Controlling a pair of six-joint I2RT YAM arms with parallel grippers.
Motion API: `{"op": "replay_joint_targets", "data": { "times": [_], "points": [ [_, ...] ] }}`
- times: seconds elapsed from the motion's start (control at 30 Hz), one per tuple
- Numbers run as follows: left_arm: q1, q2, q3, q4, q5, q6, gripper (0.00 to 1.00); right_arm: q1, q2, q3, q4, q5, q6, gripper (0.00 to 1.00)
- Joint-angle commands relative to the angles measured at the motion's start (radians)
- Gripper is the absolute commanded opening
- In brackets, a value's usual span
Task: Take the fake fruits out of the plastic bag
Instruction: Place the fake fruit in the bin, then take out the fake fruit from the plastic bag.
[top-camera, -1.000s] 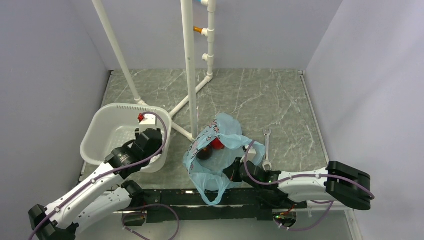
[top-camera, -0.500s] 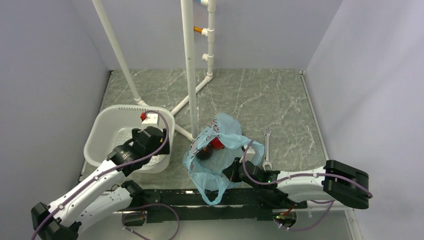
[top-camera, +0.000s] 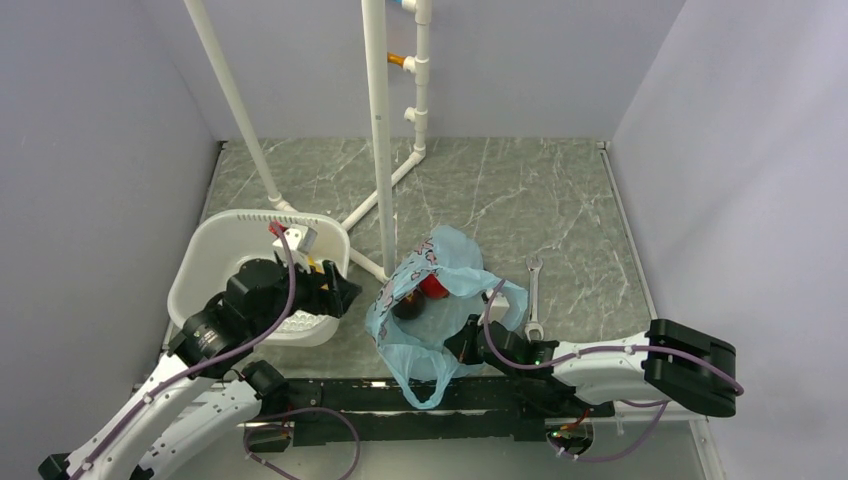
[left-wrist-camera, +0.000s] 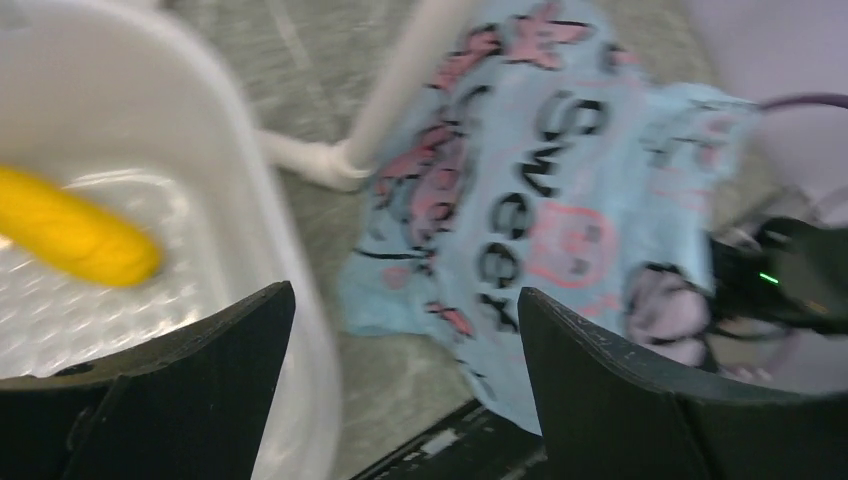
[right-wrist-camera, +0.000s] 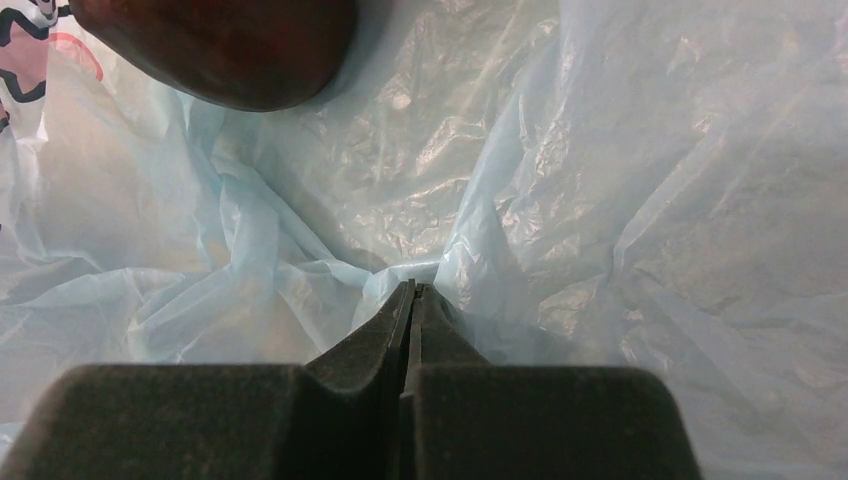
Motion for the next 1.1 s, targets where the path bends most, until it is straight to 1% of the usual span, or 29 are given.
{"op": "replay_joint_targets", "data": {
  "times": [0.0,0.07,0.13,0.2,0.3,0.37,0.43,0.5,0.57,0.67,0.8,0.9,1.07],
  "points": [
    [-0.001,0.016,0.010,0.213,0.370,-0.009,0.85,0.002,0.022,0.022,0.031,0.001,-0.010,0.00],
    [-0.015,0.038,-0.019,0.310,0.441,-0.045,0.81,0.002,0.018,0.024,0.008,0.009,-0.007,0.00],
    [-0.051,0.068,-0.045,0.375,0.464,-0.076,0.79,0.003,0.000,0.011,0.033,0.003,-0.008,0.00],
    [-0.156,0.102,-0.043,0.425,0.416,-0.076,0.78,0.002,0.001,0.001,0.057,-0.006,-0.003,0.00],
    [-0.331,0.171,0.007,0.453,0.307,-0.026,0.78,0.002,0.014,0.017,0.022,0.004,-0.004,0.00],
    [-0.414,0.242,0.054,0.463,0.269,0.015,0.78,0.001,0.001,0.016,0.012,0.008,-0.003,0.00],
    [-0.464,0.321,0.104,0.445,0.206,0.030,0.76,0.001,-0.016,0.001,0.039,0.004,-0.004,0.00],
    [-0.487,0.401,0.143,0.417,0.159,0.034,0.74,0.001,-0.016,-0.005,0.049,0.007,0.000,0.00],
    [-0.503,0.483,0.168,0.407,0.136,0.034,0.71,0.002,-0.017,0.000,0.024,0.017,0.000,0.00],
    [-0.547,0.541,0.180,0.448,0.127,0.047,0.71,0.003,-0.036,-0.005,0.016,0.015,0.004,0.00],
    [-0.606,0.525,0.202,0.536,0.164,0.065,0.73,0.001,-0.014,-0.003,0.042,0.006,-0.001,0.00],
    [-0.610,0.489,0.227,0.553,0.186,0.066,0.74,0.002,-0.008,0.010,0.013,0.013,-0.004,0.00],
    [-0.612,0.453,0.280,0.563,0.213,0.073,0.75,0.001,-0.017,-0.006,0.047,0.003,-0.002,0.00]
  ]
}}
